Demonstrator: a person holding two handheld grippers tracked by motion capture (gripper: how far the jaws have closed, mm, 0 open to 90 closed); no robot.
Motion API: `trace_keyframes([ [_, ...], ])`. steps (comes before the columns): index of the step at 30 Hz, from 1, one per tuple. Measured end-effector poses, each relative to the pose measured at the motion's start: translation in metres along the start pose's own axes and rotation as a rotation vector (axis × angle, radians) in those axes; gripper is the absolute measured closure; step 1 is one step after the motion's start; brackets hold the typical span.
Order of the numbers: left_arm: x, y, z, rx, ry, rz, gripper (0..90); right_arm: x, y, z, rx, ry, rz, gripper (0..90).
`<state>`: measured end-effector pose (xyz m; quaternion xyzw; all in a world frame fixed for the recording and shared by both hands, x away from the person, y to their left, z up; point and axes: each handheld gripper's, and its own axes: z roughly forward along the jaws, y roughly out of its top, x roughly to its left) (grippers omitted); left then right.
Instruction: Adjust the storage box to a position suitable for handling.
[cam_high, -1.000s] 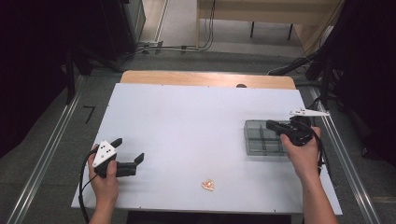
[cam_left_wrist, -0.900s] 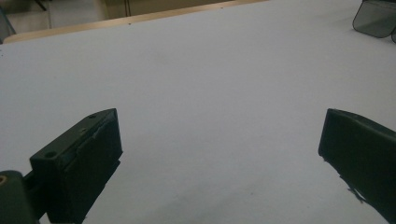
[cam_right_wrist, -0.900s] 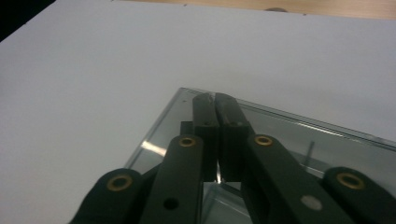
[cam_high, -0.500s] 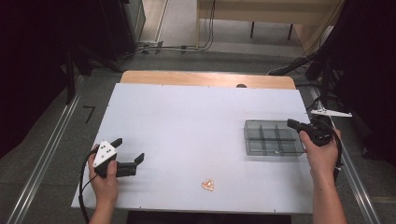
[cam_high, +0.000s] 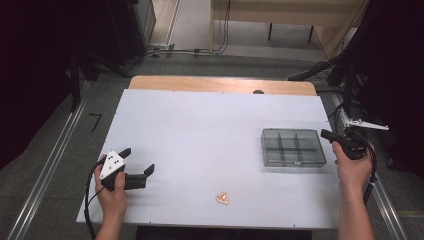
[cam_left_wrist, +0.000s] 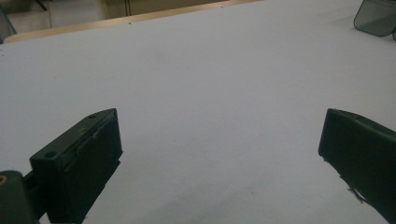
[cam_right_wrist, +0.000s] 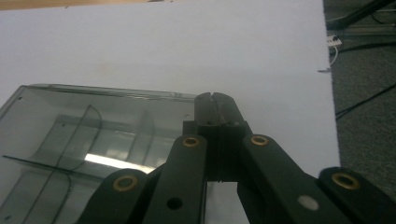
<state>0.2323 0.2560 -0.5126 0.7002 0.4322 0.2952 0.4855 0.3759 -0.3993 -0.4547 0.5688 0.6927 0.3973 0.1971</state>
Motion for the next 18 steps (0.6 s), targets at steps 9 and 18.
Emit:
trace_keyframes([
  [9,0.0,0.0,0.0,0.001,0.003,0.002,0.0,-0.016,-0.012,0.013,0.025,-0.004,0.035,88.3],
  [18,-0.001,0.0,0.001,0.002,0.003,0.005,0.0,-0.016,-0.018,0.027,0.041,0.049,0.01,88.4],
])
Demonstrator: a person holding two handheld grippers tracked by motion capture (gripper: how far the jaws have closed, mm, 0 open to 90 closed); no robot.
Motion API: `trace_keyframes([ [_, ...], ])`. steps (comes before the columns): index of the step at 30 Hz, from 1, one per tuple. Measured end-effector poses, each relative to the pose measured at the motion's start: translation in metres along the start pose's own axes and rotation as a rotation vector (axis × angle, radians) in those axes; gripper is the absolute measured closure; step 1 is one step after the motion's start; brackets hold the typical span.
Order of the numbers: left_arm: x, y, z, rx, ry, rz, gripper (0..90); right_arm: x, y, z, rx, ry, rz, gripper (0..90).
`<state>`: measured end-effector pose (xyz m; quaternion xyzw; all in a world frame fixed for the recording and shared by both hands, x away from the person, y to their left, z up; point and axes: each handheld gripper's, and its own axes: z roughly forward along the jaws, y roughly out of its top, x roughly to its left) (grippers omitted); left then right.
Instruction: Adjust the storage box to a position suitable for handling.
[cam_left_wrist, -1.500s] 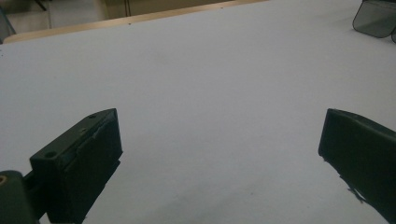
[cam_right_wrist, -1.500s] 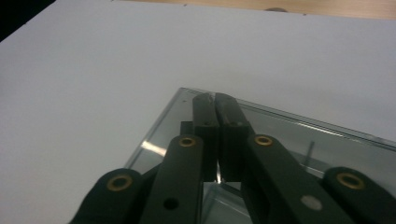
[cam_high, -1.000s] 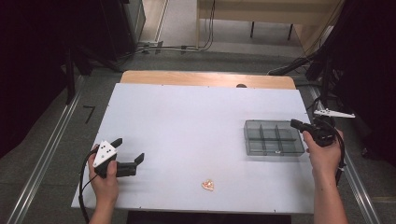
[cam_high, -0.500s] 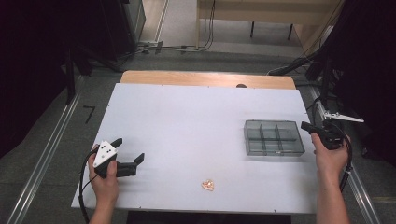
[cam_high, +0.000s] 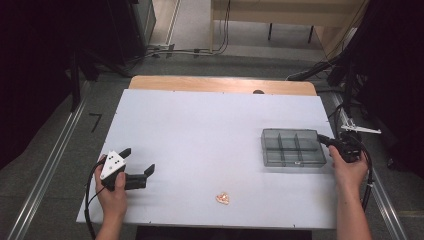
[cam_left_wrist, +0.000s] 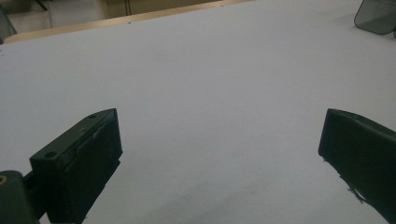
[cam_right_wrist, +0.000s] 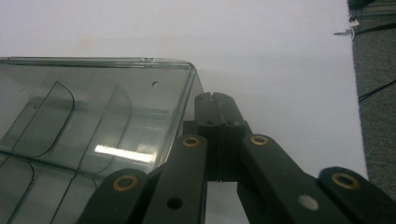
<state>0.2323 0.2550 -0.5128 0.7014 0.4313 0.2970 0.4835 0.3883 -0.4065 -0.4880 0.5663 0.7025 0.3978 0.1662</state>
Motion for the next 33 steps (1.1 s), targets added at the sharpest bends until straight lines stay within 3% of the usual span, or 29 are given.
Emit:
trace_keyframes([
  [16,-0.001,0.0,0.001,0.005,0.001,0.004,0.0,0.0,-0.003,0.002,-0.016,0.019,-0.011,88.4],
  [33,-0.001,0.0,0.001,0.005,-0.002,0.006,0.0,0.024,-0.003,0.016,-0.001,0.094,-0.055,88.4],
])
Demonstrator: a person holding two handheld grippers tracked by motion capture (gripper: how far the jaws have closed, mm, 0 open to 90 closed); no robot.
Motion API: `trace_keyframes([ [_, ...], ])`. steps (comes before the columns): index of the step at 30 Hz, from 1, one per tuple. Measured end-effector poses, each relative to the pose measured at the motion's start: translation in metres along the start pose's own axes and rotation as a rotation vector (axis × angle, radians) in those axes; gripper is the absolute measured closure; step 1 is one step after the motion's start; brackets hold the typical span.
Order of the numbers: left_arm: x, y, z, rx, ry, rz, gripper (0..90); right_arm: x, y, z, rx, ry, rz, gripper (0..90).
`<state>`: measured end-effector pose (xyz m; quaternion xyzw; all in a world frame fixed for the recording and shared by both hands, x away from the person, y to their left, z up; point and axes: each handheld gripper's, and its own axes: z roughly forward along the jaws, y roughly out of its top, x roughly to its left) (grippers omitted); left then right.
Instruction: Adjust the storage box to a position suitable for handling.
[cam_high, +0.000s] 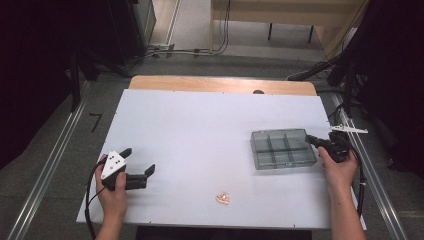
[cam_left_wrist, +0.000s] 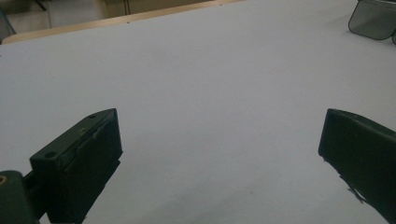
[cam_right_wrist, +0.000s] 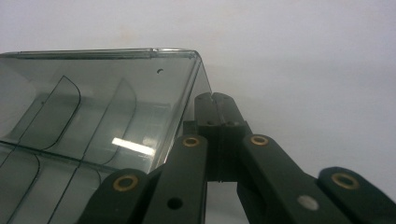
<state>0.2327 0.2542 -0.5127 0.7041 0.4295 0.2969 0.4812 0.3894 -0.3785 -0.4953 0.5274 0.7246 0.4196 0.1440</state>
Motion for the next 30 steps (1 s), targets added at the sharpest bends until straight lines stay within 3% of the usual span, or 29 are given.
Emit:
trace_keyframes([
  [16,0.0,0.0,0.0,0.002,-0.001,0.001,0.0,0.031,0.002,0.015,0.037,0.059,-0.075,88.4],
  [30,0.0,0.0,0.0,0.001,-0.003,0.0,0.0,0.051,0.001,0.023,0.057,0.099,-0.104,88.4],
])
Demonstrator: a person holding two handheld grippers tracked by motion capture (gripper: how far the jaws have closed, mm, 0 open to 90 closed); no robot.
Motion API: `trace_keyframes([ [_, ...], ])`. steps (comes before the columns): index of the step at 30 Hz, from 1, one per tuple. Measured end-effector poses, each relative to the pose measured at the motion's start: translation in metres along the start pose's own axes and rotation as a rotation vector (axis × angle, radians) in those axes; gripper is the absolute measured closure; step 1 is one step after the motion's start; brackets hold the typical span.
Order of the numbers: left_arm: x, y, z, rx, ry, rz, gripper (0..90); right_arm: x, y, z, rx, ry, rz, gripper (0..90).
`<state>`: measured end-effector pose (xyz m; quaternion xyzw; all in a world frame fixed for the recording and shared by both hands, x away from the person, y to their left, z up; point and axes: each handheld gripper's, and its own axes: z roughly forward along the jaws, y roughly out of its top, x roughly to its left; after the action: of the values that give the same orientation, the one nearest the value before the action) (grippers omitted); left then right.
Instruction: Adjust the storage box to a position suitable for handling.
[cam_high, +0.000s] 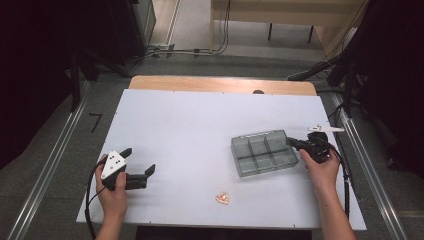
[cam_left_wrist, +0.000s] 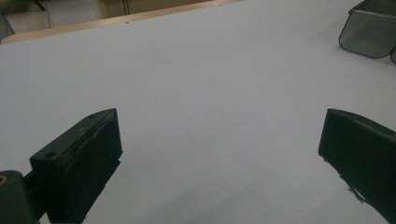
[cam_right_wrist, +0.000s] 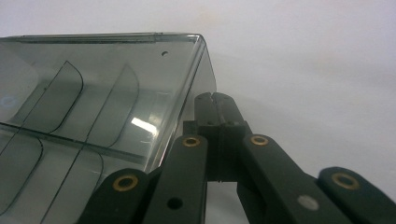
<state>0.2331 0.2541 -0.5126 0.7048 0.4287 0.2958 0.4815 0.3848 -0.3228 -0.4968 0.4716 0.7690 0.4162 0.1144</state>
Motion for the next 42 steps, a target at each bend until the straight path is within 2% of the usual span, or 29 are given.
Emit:
trace_keyframes([
  [12,0.0,0.0,0.0,-0.001,0.001,-0.002,0.0,0.015,-0.003,0.006,0.016,0.028,-0.02,88.4],
  [25,0.0,0.0,-0.001,-0.005,0.0,-0.002,0.0,0.033,-0.015,0.001,0.036,0.035,-0.041,88.4],
  [39,0.0,0.0,0.0,-0.006,-0.002,-0.004,0.0,0.048,-0.03,-0.006,0.032,0.057,-0.02,88.4],
  [42,0.0,0.0,0.0,-0.004,-0.001,-0.003,0.0,0.052,-0.032,-0.007,0.033,0.061,-0.029,88.4],
])
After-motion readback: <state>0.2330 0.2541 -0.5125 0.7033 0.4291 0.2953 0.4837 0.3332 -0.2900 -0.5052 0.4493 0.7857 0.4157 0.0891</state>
